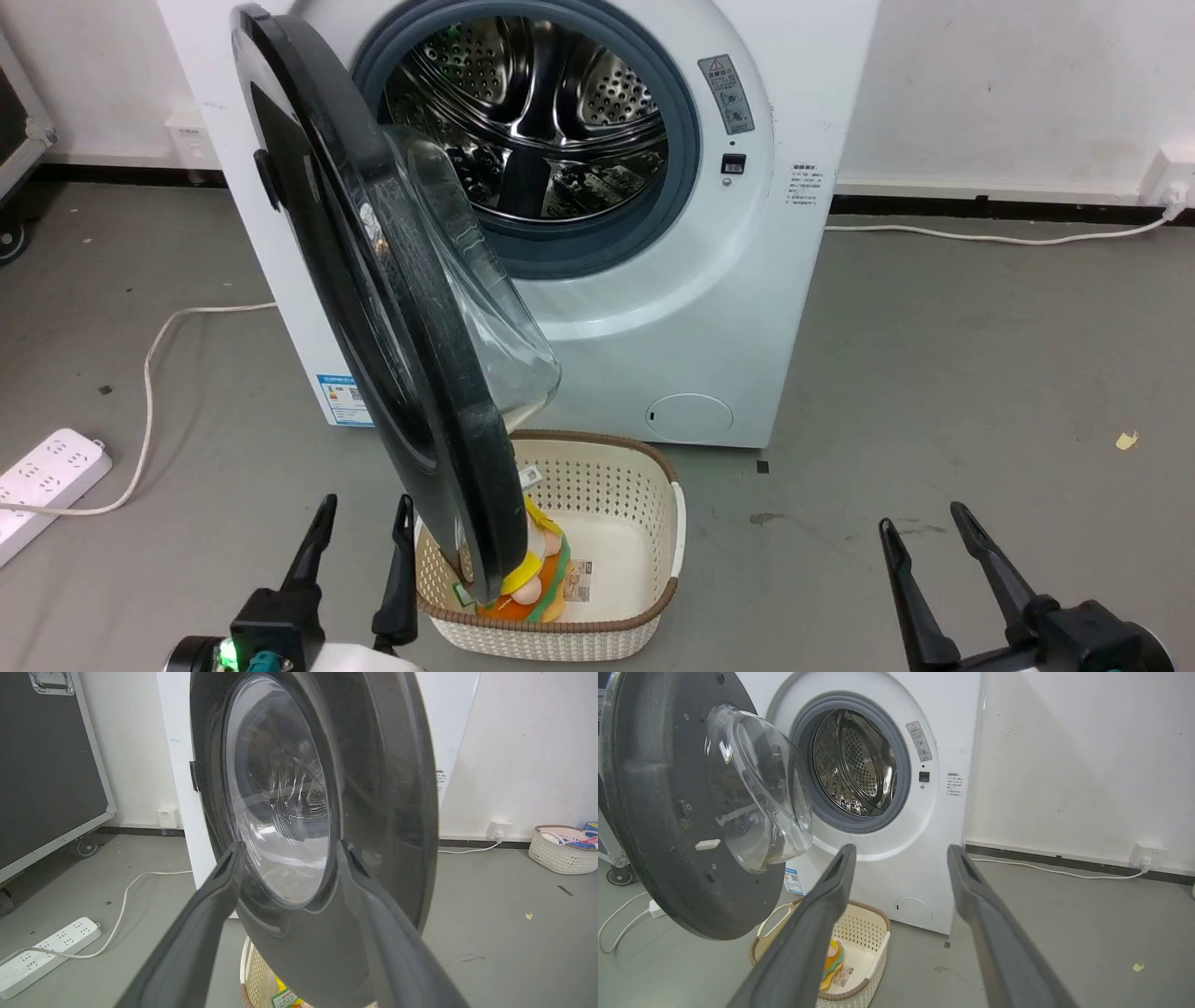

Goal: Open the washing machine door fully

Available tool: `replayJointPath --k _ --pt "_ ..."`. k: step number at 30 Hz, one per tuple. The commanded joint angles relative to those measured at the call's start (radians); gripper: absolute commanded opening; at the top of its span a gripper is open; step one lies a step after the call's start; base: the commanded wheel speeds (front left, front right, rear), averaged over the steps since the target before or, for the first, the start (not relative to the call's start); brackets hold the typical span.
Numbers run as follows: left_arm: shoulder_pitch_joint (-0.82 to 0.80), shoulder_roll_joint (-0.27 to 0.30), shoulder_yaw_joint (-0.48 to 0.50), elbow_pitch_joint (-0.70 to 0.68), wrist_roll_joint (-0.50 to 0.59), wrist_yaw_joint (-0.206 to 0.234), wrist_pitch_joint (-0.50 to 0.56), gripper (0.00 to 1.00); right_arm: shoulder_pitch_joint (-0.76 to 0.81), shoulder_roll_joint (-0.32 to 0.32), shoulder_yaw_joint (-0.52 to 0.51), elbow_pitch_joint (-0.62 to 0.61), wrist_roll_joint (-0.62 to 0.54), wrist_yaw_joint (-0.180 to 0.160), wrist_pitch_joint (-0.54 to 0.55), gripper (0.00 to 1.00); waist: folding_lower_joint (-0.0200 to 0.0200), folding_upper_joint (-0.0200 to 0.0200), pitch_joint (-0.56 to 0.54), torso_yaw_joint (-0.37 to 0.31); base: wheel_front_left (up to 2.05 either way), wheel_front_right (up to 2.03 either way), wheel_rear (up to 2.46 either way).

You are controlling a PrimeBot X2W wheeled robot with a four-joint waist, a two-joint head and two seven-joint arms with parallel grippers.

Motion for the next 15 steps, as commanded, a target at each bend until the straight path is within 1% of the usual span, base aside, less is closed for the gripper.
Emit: replayJointPath --k 1,8,9,10,15 --pt "0.012 0.002 0.002 0.005 0.009 -0.005 -0.005 1.00 0.011 0.006 -0.001 -0.001 -0.003 0.001 -0.004 1.00 0.0000 0.0000 0.000 0.001 0.00 0.00 0.00" --pt "0.010 0.000 -0.001 0.008 0.019 -0.004 -0.005 1.00 0.005 0.009 -0.008 0.002 0.024 0.001 -0.004 1.00 0.0000 0.0000 0.007 0.006 0.00 0.00 0.00" --pt "0.010 0.000 -0.004 0.010 0.021 -0.007 -0.005 0.42 0.004 0.009 -0.009 0.003 0.031 0.001 -0.004 1.00 0.0000 0.0000 0.008 0.007 0.00 0.00 0.00" --pt "0.009 0.000 -0.006 0.010 0.022 -0.009 -0.005 0.00 0.003 0.010 -0.009 0.004 0.038 0.001 -0.004 1.00 0.0000 0.0000 0.009 0.006 0.00 0.00 0.00" --pt "-0.010 -0.001 0.008 -0.028 0.018 -0.013 -0.005 0.00 -0.005 0.010 -0.007 0.002 0.062 0.001 -0.004 1.00 0.0000 0.0000 0.013 0.005 0.00 0.00 0.00"
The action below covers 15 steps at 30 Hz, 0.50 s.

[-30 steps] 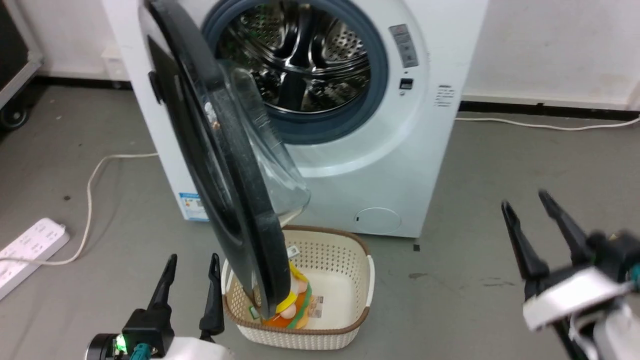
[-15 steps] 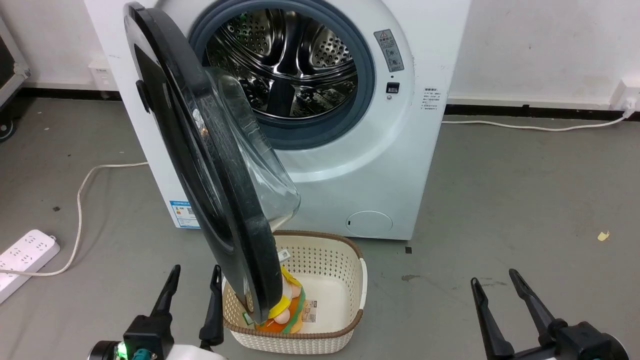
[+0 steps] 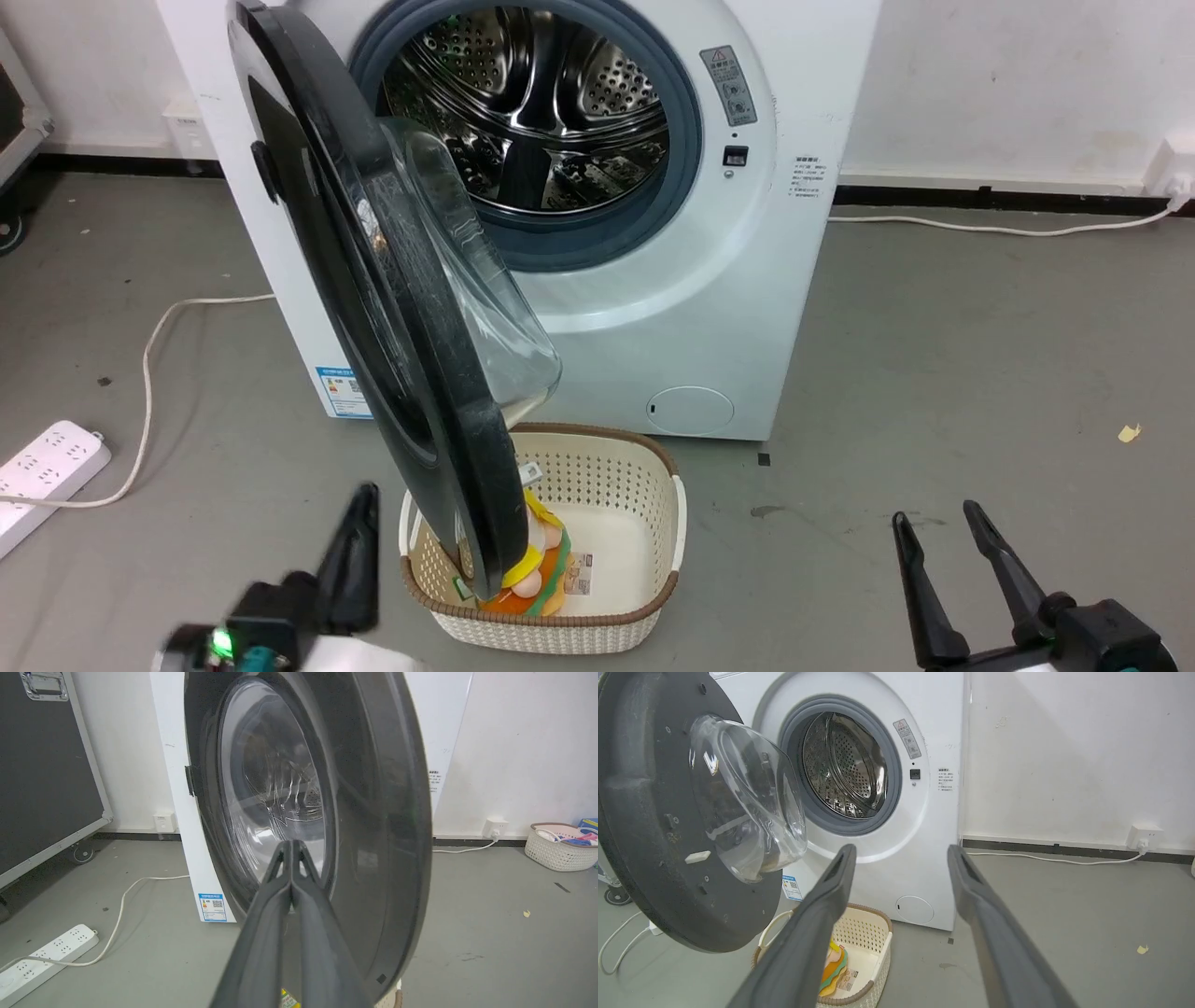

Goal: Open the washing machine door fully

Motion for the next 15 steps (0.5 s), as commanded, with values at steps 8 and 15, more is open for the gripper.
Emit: replayJointPath --k 8,15 --pt "-0.125 0.001 0.126 -0.256 -0.054 0.024 -0.005 0.00 -0.008 0.006 -0.002 -0.003 0.004 0.001 -0.004 1.00 0.0000 0.0000 0.002 -0.003 0.00 0.00 0.00" --pt "-0.259 0.007 0.168 -0.420 -0.038 0.005 -0.005 0.00 -0.014 0.006 0.002 0.000 0.006 0.001 -0.004 1.00 0.0000 0.0000 0.007 -0.013 0.00 0.00 0.00"
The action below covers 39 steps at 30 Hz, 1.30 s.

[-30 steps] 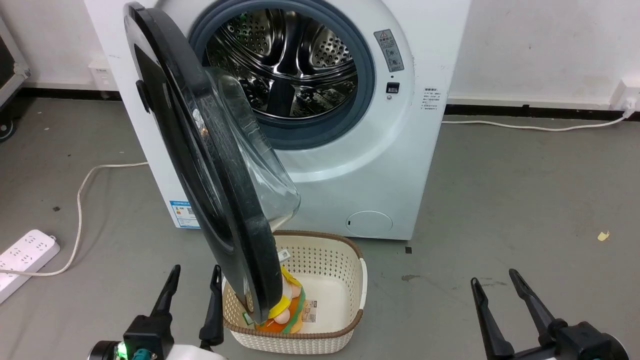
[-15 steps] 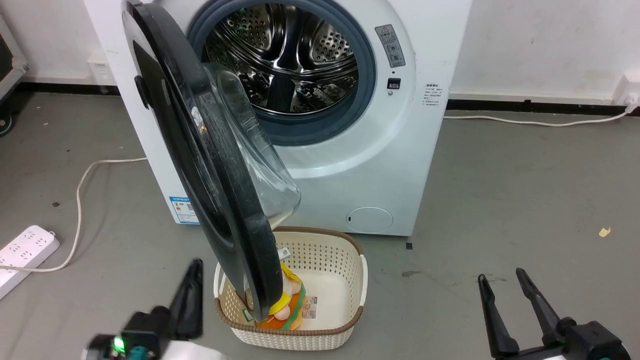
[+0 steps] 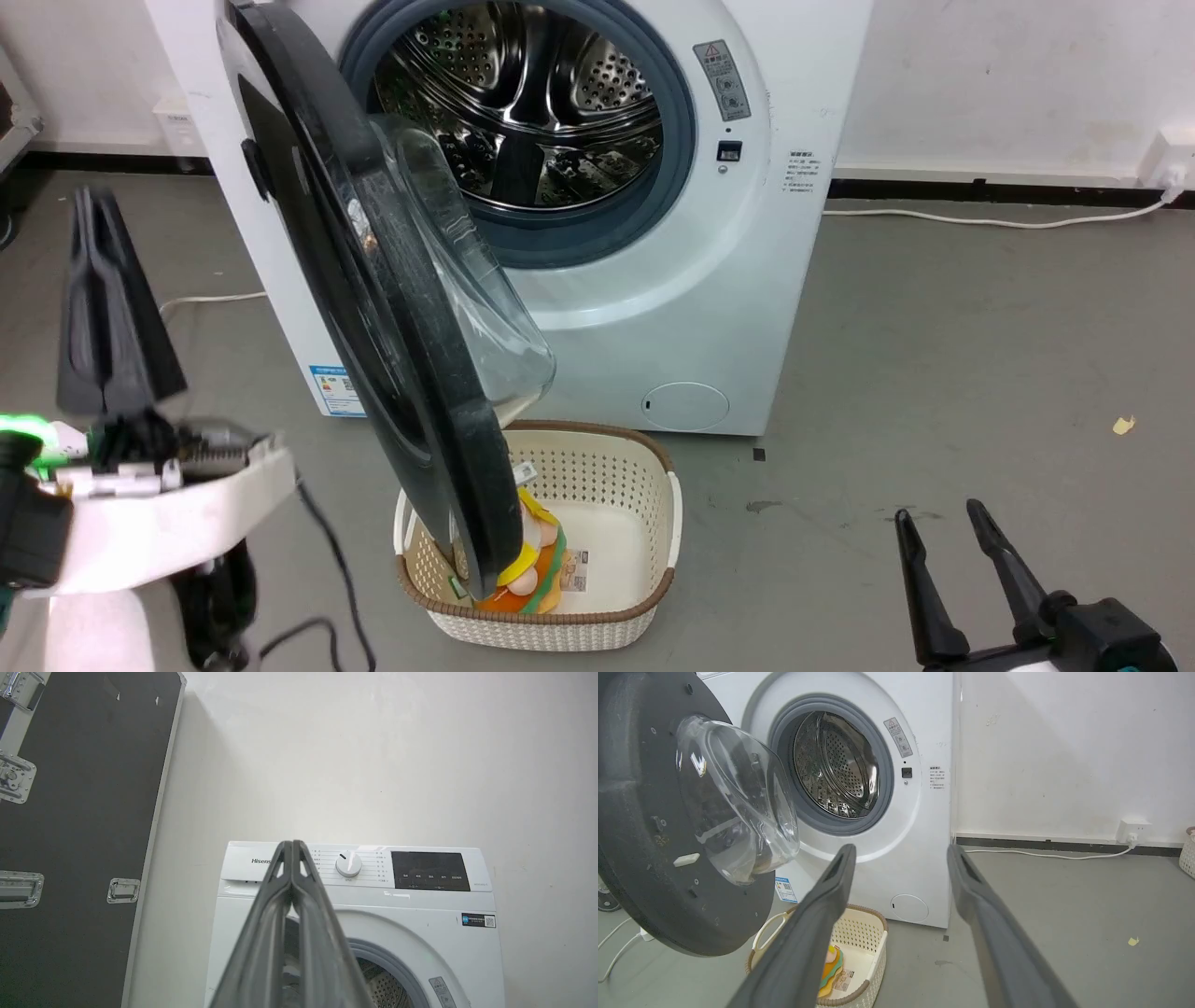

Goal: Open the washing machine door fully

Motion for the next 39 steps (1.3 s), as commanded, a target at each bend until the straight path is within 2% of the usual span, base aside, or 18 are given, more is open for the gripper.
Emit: replayJointPath --k 1,4,6,7,8,9,11,13,15,16,21,24,31,39 --pt "-0.028 0.004 -0.016 -0.020 0.011 -0.011 -0.004 0.00 -0.012 0.005 0.004 0.003 0.002 0.001 -0.005 1.00 -0.0001 0.0000 0.000 -0.004 0.00 0.00 0.00" --pt "-0.043 0.003 -0.059 -0.023 0.013 -0.022 -0.004 0.00 -0.011 0.005 0.007 0.007 0.005 0.001 -0.005 1.00 -0.0001 0.0000 0.001 -0.008 0.00 0.00 0.00" --pt "-0.044 0.001 -0.154 0.003 0.017 -0.039 0.013 0.00 -0.012 0.005 0.011 0.011 0.008 0.001 -0.005 1.00 -0.0001 0.0000 0.003 -0.014 0.00 0.00 0.00" --pt "-0.044 0.001 -0.154 0.003 0.017 -0.039 0.013 0.00 -0.012 0.005 0.011 0.011 0.008 0.001 -0.005 1.00 -0.0001 0.0000 0.003 -0.014 0.00 0.00 0.00" --pt "-0.038 0.000 -0.219 0.027 0.011 -0.045 0.034 0.00 -0.013 0.005 0.014 0.013 0.009 0.001 -0.005 1.00 -0.0001 0.0000 0.005 -0.018 0.00 0.00 0.00" --pt "-0.038 0.000 -0.219 0.027 0.011 -0.045 0.034 0.00 -0.013 0.005 0.014 0.013 0.009 0.001 -0.005 1.00 -0.0001 0.0000 0.005 -0.018 0.00 0.00 0.00" --pt "-0.015 -0.002 -0.311 0.090 0.000 -0.051 0.073 0.00 -0.016 0.005 0.017 0.015 0.009 0.001 -0.005 1.00 -0.0001 0.0000 0.010 -0.023 0.00 0.00 0.00" --pt "-0.006 -0.002 -0.340 0.116 -0.005 -0.053 0.087 0.00 -0.017 0.005 0.018 0.016 0.009 0.001 -0.005 1.00 -0.0001 0.0000 0.011 -0.025 0.00 0.00 0.00" --pt "0.015 -0.002 -0.389 0.171 -0.026 -0.055 0.111 0.00 -0.019 0.005 0.016 0.018 0.009 0.001 -0.005 1.00 -0.0001 0.0000 0.014 -0.027 0.00 0.00 0.00" --pt "0.040 -0.003 -0.439 0.222 -0.071 -0.057 0.127 0.00 -0.021 0.005 0.012 0.020 0.012 0.001 -0.005 1.00 -0.0001 0.0000 0.017 -0.029 0.00 0.00 0.00" --pt "0.074 -0.003 -0.512 0.320 -0.132 -0.037 0.145 0.00 -0.022 0.005 0.008 0.026 0.029 0.001 -0.005 1.00 -0.0001 0.0000 0.022 -0.029 0.00 0.00 0.00" --pt "0.078 -0.003 -0.526 0.439 -0.139 -0.002 0.156 0.00 -0.025 0.005 0.016 0.026 0.034 0.001 -0.005 1.00 -0.0001 0.0000 0.027 -0.029 0.00 0.00 0.00" --pt "0.051 0.002 -0.487 0.580 -0.145 0.047 0.107 0.00 -0.025 0.005 0.032 0.041 0.043 0.001 -0.005 1.00 -0.0001 0.0000 0.033 -0.019 0.00 0.00 0.00" --pt "0.002 0.005 -0.454 0.683 -0.162 0.064 0.045 0.00 -0.023 0.005 0.062 0.048 0.038 0.001 -0.005 1.00 -0.0001 0.0000 0.034 0.046 0.00 0.00 0.00"
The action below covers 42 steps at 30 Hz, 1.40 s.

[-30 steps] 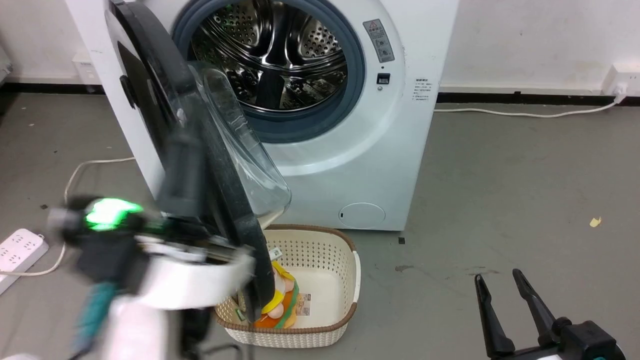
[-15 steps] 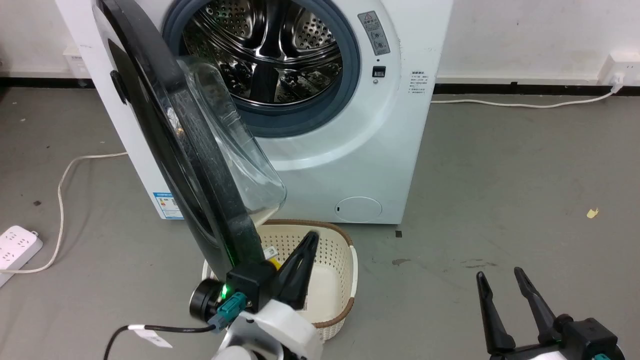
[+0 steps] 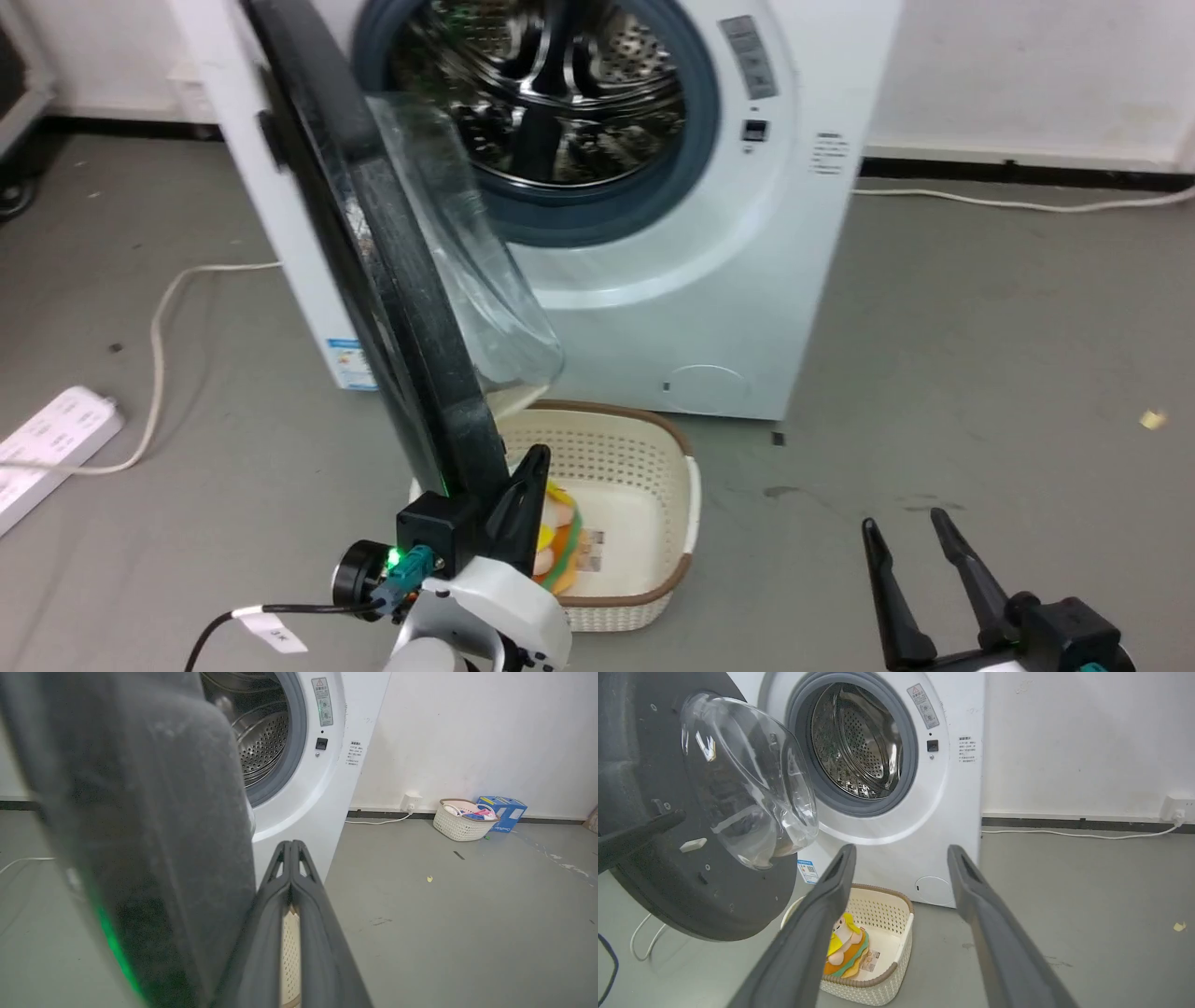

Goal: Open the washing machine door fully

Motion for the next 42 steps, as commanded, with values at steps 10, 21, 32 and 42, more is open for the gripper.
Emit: replayJointPath --k 10,21,32,42 --pt "0.002 0.012 -0.004 0.008 -0.021 0.012 -0.030 0.00 0.002 0.004 0.028 0.003 -0.003 0.001 -0.005 1.00 -0.0001 0.0000 -0.014 0.208 0.00 0.00 0.00" --pt "-0.045 0.069 0.039 -0.012 -0.045 0.011 -0.028 0.00 -0.023 0.003 0.092 0.020 -0.054 0.001 -0.005 1.00 -0.0001 0.0000 0.047 0.425 0.00 0.00 0.00" --pt "-0.160 0.154 0.204 0.040 -0.145 0.006 -0.044 0.00 -0.094 -0.060 0.129 0.004 -0.096 0.001 0.016 1.00 -0.0001 0.0000 0.202 0.422 0.00 0.00 0.00" --pt "-0.324 0.316 0.362 0.174 -0.223 -0.032 -0.050 0.00 -0.140 -0.117 0.086 -0.066 -0.119 0.001 0.065 1.00 -0.0001 0.0000 0.349 0.355 0.00 0.00 0.00"
